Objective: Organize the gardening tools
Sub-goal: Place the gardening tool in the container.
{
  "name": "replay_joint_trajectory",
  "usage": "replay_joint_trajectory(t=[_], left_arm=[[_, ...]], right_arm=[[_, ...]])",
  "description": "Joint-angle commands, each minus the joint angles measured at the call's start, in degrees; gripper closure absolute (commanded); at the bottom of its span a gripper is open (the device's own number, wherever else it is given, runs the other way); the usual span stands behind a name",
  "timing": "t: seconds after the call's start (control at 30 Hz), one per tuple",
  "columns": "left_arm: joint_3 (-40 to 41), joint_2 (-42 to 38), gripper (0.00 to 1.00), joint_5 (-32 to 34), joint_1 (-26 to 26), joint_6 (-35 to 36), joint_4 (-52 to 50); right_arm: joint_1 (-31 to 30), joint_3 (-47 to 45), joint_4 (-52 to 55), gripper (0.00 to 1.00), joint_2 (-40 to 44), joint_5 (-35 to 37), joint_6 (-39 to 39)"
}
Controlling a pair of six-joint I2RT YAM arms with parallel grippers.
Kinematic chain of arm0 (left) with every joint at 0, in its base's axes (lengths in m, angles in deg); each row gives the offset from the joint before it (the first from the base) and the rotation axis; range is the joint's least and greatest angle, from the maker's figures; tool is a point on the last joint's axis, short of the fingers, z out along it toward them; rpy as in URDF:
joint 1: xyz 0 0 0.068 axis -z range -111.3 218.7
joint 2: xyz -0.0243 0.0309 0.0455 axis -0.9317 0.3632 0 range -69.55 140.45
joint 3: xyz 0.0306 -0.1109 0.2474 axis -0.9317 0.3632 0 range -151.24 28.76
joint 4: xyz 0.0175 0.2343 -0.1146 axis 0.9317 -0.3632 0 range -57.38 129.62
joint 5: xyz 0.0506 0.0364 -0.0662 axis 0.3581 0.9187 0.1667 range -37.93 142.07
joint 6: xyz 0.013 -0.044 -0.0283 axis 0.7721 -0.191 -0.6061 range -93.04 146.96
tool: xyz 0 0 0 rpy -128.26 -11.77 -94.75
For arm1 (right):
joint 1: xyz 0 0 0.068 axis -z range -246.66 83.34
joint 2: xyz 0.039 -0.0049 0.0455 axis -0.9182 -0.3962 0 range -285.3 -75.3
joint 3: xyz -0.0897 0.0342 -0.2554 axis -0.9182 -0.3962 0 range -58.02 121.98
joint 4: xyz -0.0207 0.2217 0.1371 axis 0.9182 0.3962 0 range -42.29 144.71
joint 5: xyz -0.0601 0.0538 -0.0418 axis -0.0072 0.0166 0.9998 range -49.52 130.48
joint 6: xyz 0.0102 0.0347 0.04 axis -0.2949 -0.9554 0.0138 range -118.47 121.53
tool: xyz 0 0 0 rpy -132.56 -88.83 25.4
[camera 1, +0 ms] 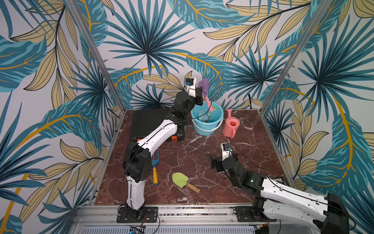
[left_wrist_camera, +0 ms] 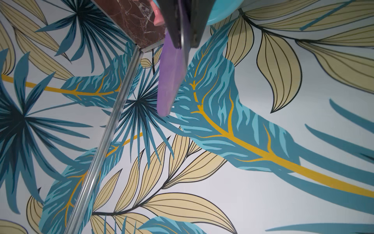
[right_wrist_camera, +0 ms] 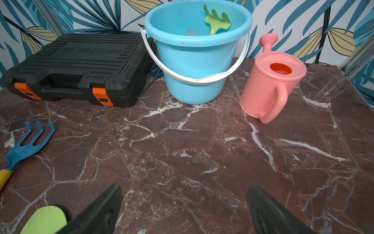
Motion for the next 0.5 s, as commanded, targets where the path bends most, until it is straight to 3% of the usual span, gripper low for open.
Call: replay_joint_trajectory(t=[0.0, 0.17, 0.37, 0.47], left_arm=[[-4.96, 5.88, 1.00, -4.64, -0.33, 9.19, 3.82], [-7.88, 12.82, 1.00, -9.93, -1.28, 8.13, 2.96], [-5.56, 16.44, 0.99, -14.40, -1.85, 5.60, 3.20], [-4.43, 16.90, 0.83, -15.63, -2.00, 5.58, 2.70]], right_arm=[[-0.06, -1.01, 0.48, 0.00, -0.12, 0.84, -0.45], [-0.06, -0.83, 0.52, 0.01, -0.26, 1.03, -0.31], [-0.09, -0.79, 0.10, 0.01, -0.79, 1.13, -0.16], [-0.05, -0.68, -0.09, 0.01, -1.45, 1.29, -0.08]])
